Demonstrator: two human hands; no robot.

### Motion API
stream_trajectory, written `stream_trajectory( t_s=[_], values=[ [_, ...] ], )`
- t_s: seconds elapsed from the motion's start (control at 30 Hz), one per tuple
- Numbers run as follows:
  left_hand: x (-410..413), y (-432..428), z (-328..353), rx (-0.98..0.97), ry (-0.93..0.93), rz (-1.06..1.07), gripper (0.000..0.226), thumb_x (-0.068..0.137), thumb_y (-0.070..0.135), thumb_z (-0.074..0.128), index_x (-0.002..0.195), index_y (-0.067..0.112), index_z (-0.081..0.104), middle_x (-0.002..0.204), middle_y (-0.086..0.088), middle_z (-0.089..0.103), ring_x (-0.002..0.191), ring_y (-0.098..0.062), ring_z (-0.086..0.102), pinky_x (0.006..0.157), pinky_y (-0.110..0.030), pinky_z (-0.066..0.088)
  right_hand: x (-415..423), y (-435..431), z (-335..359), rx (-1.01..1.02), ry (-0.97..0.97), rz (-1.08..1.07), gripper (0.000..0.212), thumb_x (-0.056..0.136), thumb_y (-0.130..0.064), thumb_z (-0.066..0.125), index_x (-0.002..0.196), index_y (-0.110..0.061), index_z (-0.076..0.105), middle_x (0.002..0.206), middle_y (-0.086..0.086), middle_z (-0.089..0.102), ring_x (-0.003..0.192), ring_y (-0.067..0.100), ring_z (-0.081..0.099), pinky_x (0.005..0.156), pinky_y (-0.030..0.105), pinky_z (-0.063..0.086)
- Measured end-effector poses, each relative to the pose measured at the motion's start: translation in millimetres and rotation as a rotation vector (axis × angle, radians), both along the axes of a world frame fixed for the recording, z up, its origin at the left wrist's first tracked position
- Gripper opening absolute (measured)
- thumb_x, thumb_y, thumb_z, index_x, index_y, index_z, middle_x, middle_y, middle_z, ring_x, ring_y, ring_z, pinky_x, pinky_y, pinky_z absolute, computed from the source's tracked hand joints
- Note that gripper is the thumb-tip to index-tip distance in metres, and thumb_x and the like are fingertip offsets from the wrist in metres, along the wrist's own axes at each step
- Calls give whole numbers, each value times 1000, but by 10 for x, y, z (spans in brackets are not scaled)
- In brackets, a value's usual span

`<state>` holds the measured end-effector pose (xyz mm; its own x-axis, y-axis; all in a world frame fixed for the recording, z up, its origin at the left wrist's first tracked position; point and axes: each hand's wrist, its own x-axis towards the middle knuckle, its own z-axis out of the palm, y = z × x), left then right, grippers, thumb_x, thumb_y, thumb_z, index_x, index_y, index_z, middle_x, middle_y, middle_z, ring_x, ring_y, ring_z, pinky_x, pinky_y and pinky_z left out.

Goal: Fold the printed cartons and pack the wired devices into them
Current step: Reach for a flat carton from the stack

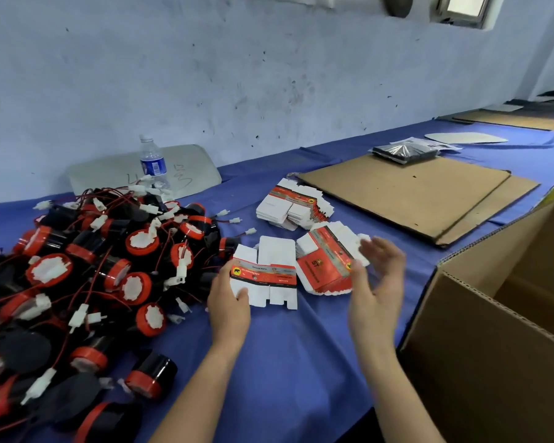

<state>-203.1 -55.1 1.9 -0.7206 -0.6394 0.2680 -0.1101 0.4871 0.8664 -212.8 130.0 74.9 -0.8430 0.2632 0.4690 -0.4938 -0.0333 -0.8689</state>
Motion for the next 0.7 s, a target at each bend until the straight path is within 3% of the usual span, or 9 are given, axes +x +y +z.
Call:
stream_trajectory(
  t_s=[0.07,0.17,0.23,0.33,0.4,0.47,0.5,0.6,0.7],
  values=[
    [113,13,77,147,58,10,56,90,-2,56,138,25,46,100,8,62,96,-12,60,76,-19,41,76,-292,-306,148,-162,284,47,90,-4,61,118,-38,46,122,-18,55,110,-14,51,84,5,42],
    [372,4,146,305,135,-4,37,93,7,57,115,36,58,99,15,67,89,6,61,71,-7,44,90,-488,-534,276,-367,420,58,87,-14,68,137,-27,42,135,-9,52,124,2,48,105,26,41],
    [570,6,198,361,167,-76,30,95,10,55,97,38,67,96,13,73,90,4,65,74,-10,49,175,-591,-564,269,-409,507,49,86,-20,70,127,-33,46,121,-12,63,111,7,59,98,28,47],
    [826,-1,276,477,221,-188,28,97,9,54,100,30,71,96,8,75,93,-6,70,72,-17,54,192,-702,-594,239,-403,591,55,87,-26,70,134,-32,43,114,-9,68,98,11,66,90,34,53],
    [926,-12,311,428,234,-196,28,97,8,53,100,30,70,97,9,75,93,-6,70,72,-15,53,237,-748,-551,146,-409,645,58,83,-33,73,133,-36,44,109,-17,69,96,2,66,84,24,54],
    [980,-36,329,331,221,-166,23,97,12,56,101,31,69,95,11,74,92,-6,69,75,-18,54,280,-788,-526,39,-432,697,43,78,-41,74,113,-45,49,96,-32,68,88,-12,64,68,6,48],
    [998,-46,334,320,222,-178,18,95,16,59,101,30,69,94,10,74,89,-9,69,75,-21,55,299,-799,-507,1,-467,723,43,77,-43,75,110,-49,47,96,-32,68,89,-13,64,66,4,46],
    [1030,-7,373,381,215,-329,18,86,20,62,95,32,71,88,3,74,76,-14,71,65,-25,56,315,-795,-542,-51,-582,849,71,73,-51,74,133,-53,36,115,-12,69,105,4,64,80,23,52],
    [1016,68,342,126,205,-331,18,87,20,61,93,34,70,86,7,71,61,-9,63,57,-21,51,382,-775,-569,-122,-606,1008,82,80,-57,66,148,-38,25,119,2,67,103,19,66,92,44,48]
  ],
)
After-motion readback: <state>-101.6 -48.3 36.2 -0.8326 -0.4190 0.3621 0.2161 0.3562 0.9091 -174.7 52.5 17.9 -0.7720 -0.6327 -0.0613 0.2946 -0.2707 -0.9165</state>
